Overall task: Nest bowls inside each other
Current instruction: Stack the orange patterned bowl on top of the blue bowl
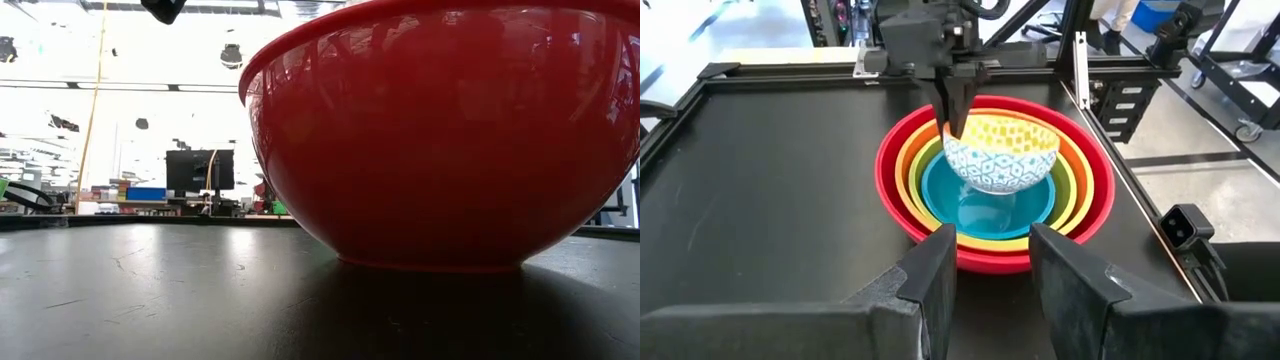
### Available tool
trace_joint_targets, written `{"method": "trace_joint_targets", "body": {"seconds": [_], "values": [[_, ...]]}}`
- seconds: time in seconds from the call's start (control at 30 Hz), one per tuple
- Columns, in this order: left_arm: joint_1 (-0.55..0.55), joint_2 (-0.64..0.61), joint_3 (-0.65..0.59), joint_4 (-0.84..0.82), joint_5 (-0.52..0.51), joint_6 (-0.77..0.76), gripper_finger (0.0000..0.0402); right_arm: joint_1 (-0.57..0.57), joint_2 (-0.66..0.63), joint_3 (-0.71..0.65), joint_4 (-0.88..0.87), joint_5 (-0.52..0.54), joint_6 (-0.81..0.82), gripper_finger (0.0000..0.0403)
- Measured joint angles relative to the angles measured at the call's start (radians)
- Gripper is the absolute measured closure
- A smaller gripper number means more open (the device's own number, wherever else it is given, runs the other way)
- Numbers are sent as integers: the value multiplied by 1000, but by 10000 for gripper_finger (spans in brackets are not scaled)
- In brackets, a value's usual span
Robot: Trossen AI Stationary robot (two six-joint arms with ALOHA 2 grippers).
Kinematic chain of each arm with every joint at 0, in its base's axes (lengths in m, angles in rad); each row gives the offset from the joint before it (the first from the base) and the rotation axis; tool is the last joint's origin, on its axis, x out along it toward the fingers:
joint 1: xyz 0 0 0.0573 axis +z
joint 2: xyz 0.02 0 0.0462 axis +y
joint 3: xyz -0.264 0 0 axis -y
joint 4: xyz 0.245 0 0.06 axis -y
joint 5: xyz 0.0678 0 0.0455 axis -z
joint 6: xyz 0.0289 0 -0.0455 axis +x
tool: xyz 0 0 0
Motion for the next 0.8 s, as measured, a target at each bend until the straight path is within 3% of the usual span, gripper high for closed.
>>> {"method": "trace_joint_targets", "body": {"seconds": [0.6,0.8], "values": [[0,0,0,-1,1,-13,285,-18,118,0,-41,0,34,397],[0,0,0,-1,1,-14,285,-17,118,0,-43,15,28,351]]}}
